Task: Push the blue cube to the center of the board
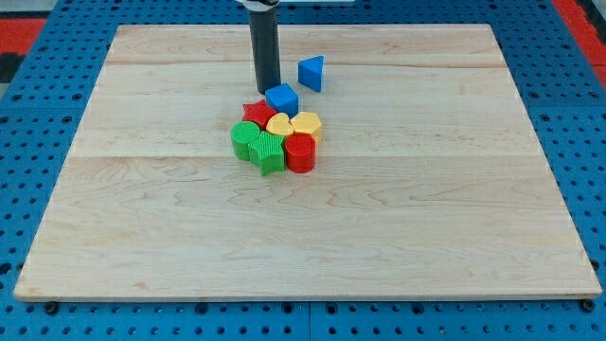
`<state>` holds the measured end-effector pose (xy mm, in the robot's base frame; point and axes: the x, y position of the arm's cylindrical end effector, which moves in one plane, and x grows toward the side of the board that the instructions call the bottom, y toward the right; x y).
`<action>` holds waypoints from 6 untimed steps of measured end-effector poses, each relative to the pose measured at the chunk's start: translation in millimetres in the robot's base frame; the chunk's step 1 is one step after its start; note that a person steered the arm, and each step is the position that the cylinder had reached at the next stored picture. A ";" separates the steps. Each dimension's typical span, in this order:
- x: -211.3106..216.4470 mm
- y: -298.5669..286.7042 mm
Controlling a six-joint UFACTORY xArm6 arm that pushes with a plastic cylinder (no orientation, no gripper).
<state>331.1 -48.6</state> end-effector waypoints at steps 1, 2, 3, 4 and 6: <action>3.2 0.5; 3.9 0.5; 4.0 1.6; 6.0 5.4; 7.0 6.3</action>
<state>338.1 -42.2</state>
